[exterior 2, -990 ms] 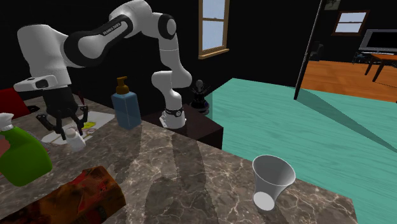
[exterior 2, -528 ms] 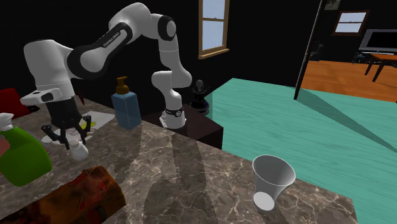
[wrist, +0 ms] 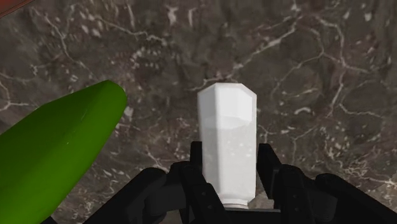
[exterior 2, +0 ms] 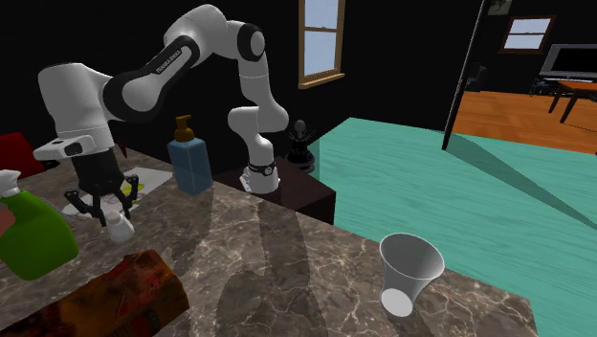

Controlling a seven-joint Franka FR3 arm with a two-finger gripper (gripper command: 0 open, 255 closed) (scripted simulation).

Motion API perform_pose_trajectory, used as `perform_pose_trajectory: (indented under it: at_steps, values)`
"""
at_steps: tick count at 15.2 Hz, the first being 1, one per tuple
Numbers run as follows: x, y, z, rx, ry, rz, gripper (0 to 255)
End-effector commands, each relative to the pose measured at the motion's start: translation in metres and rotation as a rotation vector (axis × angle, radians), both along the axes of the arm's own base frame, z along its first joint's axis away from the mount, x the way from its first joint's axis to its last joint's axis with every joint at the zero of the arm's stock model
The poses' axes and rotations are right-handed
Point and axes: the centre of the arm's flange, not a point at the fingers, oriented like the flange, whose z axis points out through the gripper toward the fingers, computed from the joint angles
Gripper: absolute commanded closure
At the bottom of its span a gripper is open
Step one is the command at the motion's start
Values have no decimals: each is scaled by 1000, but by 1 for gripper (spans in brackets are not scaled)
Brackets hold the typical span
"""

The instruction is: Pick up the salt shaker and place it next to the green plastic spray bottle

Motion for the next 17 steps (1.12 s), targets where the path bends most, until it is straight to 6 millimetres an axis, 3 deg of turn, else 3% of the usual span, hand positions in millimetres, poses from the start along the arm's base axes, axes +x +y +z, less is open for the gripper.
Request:
perform_pose_trajectory:
  at_steps: [1, 6, 10, 17]
  values:
    - [0, 0, 0, 0, 0, 0, 0]
    - [0, 0, 0, 0, 0, 0, 0]
    - [-11, 1, 49, 0, 0, 0, 0]
    - [-11, 1, 49, 0, 0, 0, 0]
